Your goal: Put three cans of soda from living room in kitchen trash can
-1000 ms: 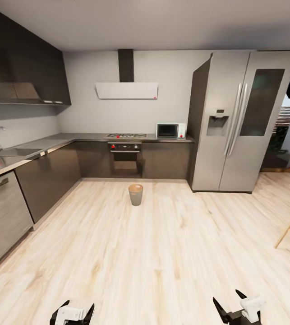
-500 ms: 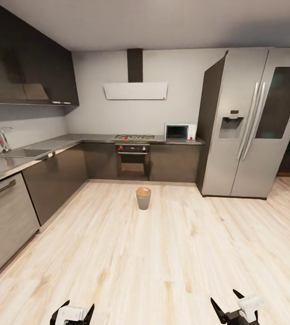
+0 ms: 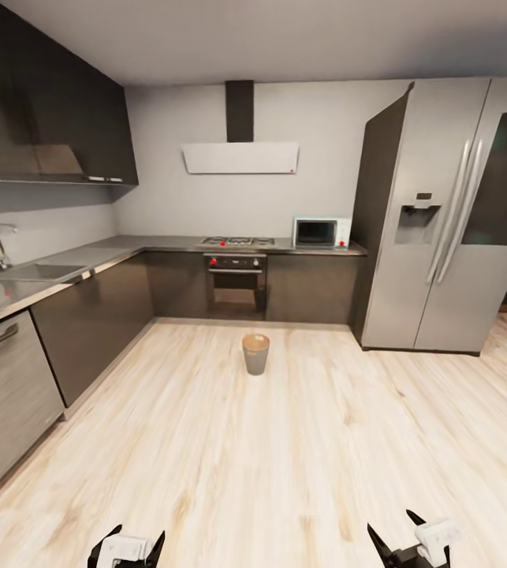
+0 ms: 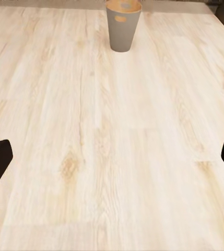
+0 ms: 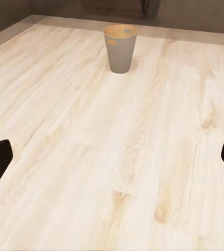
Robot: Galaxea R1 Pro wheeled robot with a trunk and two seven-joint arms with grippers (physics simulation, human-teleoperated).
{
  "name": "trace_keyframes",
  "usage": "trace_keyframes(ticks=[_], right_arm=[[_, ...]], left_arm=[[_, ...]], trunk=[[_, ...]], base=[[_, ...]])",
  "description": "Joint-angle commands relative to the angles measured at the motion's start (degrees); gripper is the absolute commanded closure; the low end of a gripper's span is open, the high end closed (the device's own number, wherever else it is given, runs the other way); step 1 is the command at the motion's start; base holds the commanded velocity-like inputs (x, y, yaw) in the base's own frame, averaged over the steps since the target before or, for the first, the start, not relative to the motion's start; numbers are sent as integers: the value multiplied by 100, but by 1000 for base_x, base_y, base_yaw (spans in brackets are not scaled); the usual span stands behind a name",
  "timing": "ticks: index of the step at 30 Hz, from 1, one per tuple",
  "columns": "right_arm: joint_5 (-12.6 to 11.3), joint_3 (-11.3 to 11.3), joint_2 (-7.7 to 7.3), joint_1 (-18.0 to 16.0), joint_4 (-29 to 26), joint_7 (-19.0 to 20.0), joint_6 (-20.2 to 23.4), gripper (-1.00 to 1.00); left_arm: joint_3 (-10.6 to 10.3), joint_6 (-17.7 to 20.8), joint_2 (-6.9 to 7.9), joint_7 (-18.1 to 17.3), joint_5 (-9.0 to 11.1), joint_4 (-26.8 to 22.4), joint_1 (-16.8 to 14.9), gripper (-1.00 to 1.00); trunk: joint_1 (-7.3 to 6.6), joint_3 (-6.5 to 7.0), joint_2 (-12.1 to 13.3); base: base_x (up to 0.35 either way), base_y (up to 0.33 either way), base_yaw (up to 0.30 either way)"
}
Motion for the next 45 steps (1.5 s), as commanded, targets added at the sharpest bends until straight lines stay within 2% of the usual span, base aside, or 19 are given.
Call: trace_keyframes(ticks=[1,21,45], right_arm=[[0,0,2,0,4,0,0,-100],[0,0,0,0,45,0,0,-100],[0,0,0,-8,86,-8,0,-100]], left_arm=[[0,0,0,0,-1,0,0,-100],[0,0,5,1,-5,9,0,-100],[-5,8,6,-2,-13,14,0,-100]], trunk=[[0,0,0],[0,0,0],[0,0,0]], base=[[292,109,0],[305,96,0],[321,8,0]])
